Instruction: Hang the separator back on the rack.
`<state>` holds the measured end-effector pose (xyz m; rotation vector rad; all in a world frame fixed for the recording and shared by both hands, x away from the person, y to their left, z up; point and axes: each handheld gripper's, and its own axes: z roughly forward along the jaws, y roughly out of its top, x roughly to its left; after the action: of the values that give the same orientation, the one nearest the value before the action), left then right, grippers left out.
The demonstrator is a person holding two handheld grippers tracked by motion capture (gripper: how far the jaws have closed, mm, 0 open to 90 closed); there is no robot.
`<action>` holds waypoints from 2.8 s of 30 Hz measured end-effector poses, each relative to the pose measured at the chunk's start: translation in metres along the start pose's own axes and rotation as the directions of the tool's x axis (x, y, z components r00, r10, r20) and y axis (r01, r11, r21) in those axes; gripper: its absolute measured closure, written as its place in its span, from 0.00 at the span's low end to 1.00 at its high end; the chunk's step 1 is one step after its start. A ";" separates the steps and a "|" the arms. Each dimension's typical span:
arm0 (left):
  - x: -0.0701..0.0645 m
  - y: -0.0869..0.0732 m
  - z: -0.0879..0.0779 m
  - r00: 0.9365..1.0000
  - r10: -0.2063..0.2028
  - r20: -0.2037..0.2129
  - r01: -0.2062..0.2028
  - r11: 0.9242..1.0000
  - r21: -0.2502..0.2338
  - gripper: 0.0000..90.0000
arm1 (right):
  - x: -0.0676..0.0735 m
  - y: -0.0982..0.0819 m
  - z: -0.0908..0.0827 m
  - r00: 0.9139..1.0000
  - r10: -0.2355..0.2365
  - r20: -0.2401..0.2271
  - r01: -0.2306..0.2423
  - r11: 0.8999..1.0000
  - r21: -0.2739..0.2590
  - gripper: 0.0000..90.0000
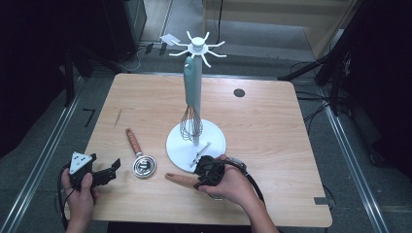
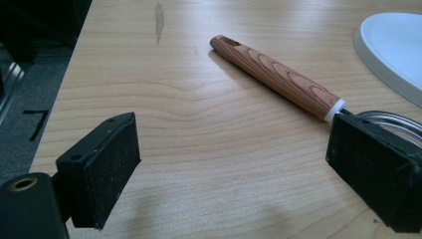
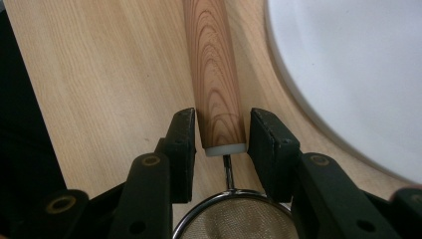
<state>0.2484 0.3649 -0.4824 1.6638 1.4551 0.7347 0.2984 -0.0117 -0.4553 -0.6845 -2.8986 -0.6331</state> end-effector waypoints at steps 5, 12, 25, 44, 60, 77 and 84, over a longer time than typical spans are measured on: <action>0.000 0.000 0.000 1.000 0.001 0.000 -0.001 1.000 0.000 0.08 | 0.000 0.002 0.006 1.000 0.017 -0.001 -0.017 1.000 0.022 0.71; 0.000 0.000 0.000 1.000 0.002 0.000 -0.002 1.000 0.001 0.08 | 0.001 0.003 0.008 1.000 0.029 0.000 -0.029 0.999 0.037 0.75; 0.000 0.000 0.000 1.000 0.002 0.001 -0.002 1.000 0.001 0.08 | 0.002 0.004 0.010 0.999 0.031 0.014 -0.032 0.999 0.038 0.77; 0.000 0.000 0.000 1.000 -0.001 0.001 0.001 1.000 -0.001 0.08 | 0.006 0.001 0.001 0.999 -0.029 0.037 0.029 1.000 -0.009 0.79; 0.001 0.000 0.000 1.000 -0.003 0.002 0.003 1.000 -0.002 0.08 | -0.006 -0.012 -0.022 0.997 0.010 0.071 -0.003 0.996 -0.087 0.79; 0.001 0.000 0.000 1.000 -0.005 0.003 0.005 1.000 -0.002 0.08 | -0.020 -0.033 -0.046 0.991 0.073 0.111 -0.055 0.987 -0.152 0.79; 0.000 0.000 0.000 1.000 -0.002 0.000 0.002 1.000 -0.001 0.08 | -0.024 -0.039 -0.053 0.989 0.084 0.125 -0.063 0.984 -0.168 0.79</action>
<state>0.2481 0.3652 -0.4824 1.6613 1.4555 0.7345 0.3026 -0.0755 -0.4262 -0.8810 -2.9463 -0.8558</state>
